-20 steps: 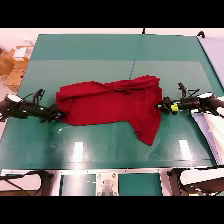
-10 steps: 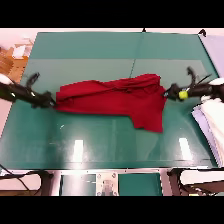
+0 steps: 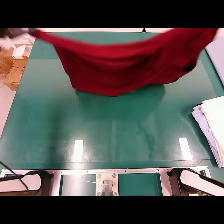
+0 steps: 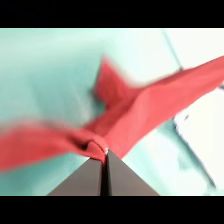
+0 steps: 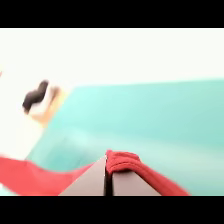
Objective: Fold the shirts.
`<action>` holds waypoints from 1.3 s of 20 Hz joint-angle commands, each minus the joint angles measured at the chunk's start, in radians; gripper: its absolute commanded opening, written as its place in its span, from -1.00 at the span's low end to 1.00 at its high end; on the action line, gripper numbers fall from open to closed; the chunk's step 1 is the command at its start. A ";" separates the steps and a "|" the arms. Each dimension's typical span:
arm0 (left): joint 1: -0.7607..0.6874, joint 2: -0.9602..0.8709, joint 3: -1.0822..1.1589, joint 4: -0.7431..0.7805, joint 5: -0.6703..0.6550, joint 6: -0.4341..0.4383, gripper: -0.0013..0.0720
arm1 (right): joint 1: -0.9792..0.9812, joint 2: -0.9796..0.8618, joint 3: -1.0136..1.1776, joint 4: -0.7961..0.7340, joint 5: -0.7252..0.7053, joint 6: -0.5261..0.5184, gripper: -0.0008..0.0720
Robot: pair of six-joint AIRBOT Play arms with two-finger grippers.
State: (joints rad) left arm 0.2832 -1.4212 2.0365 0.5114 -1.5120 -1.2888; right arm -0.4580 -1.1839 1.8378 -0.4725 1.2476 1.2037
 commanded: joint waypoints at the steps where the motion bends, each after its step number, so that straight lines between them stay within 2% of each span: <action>1: 0.000 0.123 0.078 -0.064 0.136 -0.019 -0.89 | -0.069 0.160 0.080 0.016 -0.134 -0.002 -0.93; 4: 0.000 0.287 0.055 0.002 0.254 0.010 -0.89 | -0.158 0.292 0.080 0.006 -0.206 -0.057 -0.93; 7: 0.000 0.419 0.055 0.105 0.329 0.000 -0.89 | -0.188 0.367 0.080 -0.055 -0.262 -0.060 -0.93; 10: 0.000 0.476 0.055 0.285 0.318 -0.078 -0.89 | -0.188 0.378 0.076 -0.060 -0.235 -0.059 -0.93; 12: 0.000 0.469 0.047 0.449 0.261 -0.148 -0.89 | -0.187 0.378 0.040 -0.059 -0.198 -0.039 -0.93; 15: 0.000 0.466 -0.143 0.528 0.282 -0.140 -0.89 | -0.185 0.371 -0.164 -0.027 -0.185 -0.003 -0.93; 17: 0.000 0.438 -0.333 0.463 0.360 -0.049 -0.89 | -0.137 0.346 -0.377 -0.006 -0.247 -0.022 -0.93; 21: 0.000 0.220 -0.613 0.177 0.531 0.211 -0.89 | 0.087 0.137 -0.701 -0.007 -0.552 -0.129 -0.93; 23: 0.000 0.041 -0.628 0.079 0.558 0.280 -0.89 | 0.159 -0.070 -0.705 -0.004 -0.674 -0.139 -0.93; 26: 0.000 -0.185 -0.628 -0.131 0.587 0.401 -0.89 | 0.185 -0.391 -0.575 0.054 -0.676 -0.139 -0.93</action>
State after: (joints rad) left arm 0.2821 -1.4204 1.4460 0.5903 -0.9783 -1.0286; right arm -0.3252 -1.3258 1.2247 -0.4641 0.6525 1.0828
